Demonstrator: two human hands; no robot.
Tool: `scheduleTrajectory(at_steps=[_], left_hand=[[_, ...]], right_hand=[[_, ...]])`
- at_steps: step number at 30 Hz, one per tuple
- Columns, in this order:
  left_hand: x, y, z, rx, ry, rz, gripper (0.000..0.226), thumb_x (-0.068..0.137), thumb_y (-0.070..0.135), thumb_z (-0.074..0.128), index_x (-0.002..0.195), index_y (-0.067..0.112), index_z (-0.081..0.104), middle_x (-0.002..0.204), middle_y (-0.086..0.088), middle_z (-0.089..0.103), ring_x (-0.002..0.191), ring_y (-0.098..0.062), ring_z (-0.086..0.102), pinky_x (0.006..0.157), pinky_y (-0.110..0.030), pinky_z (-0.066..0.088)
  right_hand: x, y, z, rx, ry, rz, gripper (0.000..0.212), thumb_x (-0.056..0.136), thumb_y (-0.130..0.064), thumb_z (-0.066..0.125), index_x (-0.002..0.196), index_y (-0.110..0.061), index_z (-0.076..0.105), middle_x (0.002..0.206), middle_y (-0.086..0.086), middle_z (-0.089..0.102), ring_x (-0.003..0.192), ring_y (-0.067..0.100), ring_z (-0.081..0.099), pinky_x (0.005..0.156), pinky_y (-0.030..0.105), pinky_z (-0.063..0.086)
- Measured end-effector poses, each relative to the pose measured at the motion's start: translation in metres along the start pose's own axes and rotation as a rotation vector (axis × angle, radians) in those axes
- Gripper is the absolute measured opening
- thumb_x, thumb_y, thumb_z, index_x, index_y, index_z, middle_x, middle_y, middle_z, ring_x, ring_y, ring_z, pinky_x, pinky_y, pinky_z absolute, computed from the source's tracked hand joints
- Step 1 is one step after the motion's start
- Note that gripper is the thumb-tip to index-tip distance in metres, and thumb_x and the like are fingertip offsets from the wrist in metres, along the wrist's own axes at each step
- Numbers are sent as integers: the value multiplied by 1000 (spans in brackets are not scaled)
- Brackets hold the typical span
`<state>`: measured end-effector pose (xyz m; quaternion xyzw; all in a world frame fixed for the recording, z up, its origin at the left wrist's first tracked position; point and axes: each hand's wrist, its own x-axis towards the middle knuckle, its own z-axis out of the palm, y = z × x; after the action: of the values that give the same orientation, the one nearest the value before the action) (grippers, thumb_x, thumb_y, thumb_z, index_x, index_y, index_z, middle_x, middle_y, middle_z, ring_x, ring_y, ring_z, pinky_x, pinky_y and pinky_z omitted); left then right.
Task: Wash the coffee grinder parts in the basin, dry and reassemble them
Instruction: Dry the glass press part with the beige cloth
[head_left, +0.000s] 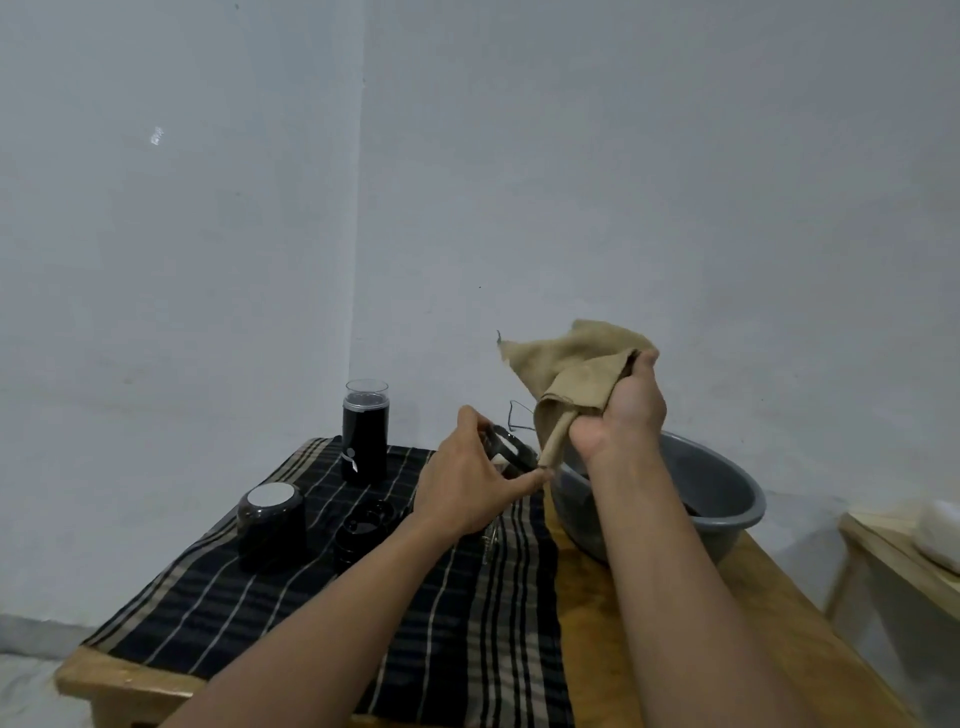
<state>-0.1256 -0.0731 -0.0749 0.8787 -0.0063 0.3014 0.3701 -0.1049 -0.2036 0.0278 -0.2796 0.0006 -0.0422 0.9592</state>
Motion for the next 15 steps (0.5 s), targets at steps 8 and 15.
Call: scheduleTrajectory(at_steps=[8,15], left_hand=[[-4,-3,0,-140,10,24,76,63,71,83,108,27,40,95,12,62,81,-2,63,66,-28,55],[1,-14,-14,1,8,38,79,61,75,81,108,29,38,94,16,58,78,2,59,58,-20,43]], right_hand=[[12,5,-7,-418,44,-335,23,102,-7,37,113,-14,55,100,6,61,84,19,60,69,31,54],[1,-10,-32,-1455,-613,-347,35,100,-23,44,86,-9,73,85,8,70,78,21,61,68,33,51]])
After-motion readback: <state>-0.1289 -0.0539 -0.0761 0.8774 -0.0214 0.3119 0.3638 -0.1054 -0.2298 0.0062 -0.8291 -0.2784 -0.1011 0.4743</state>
